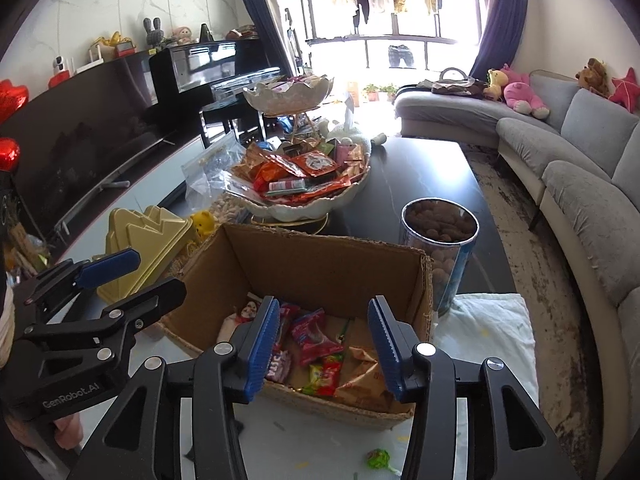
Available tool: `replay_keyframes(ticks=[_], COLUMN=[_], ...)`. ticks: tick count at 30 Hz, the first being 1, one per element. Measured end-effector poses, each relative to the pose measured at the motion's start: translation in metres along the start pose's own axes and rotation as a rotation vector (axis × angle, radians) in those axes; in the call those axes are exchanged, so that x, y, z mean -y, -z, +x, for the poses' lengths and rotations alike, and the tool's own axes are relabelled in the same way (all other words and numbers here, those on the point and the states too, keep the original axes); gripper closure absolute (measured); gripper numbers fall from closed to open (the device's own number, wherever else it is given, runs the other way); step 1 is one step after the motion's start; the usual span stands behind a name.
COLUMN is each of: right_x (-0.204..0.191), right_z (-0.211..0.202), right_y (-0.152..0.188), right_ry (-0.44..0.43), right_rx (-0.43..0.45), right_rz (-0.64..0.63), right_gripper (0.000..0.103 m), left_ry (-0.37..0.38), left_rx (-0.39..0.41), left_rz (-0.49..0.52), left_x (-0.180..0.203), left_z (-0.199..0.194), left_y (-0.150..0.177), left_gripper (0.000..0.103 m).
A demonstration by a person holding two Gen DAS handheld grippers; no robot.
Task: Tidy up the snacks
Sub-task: 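Lower the biscuit packet into the box with the left tool while the right tool drops the red candy in, then move both open tools back toward the dark green bar and green lollipop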
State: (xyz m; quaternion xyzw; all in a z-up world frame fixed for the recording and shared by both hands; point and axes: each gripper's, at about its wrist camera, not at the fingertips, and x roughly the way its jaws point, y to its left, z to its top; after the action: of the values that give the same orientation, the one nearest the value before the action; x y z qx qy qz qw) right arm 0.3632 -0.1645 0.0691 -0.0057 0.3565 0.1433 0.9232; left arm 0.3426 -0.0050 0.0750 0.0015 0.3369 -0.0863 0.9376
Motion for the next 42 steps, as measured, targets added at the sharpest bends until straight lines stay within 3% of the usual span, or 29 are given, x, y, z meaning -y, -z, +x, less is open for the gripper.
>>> replay_keyframes(ticks=[11,21,34,42], right_x=[-0.002,0.001,0.018,0.023], right_z=[-0.029,-0.048,-0.023,0.005], right_y=[0.020,0.059,0.108,0.133], right_ry=[0.016,0.095,0.095,0.142], right_rx=[0.014,0.050,-0.055,-0.138], right_rz=[-0.007,-0.008,0.066,0.066], right_gripper=[0.052,0.052,0.052,0.052], left_ry=[-0.075,-0.112,-0.108,-0.131], left_rx=[0.037,0.065,-0.070,-0.160], left_rz=[0.009,0.012,-0.006,-0.005], left_x=[0.010,0.020,0.020,0.014], left_z=[-0.039,-0.057,-0.024,0.006], left_y=[0.025,0.059,0.112,0.143], left_gripper=[0.024,0.019,0.019,0.019])
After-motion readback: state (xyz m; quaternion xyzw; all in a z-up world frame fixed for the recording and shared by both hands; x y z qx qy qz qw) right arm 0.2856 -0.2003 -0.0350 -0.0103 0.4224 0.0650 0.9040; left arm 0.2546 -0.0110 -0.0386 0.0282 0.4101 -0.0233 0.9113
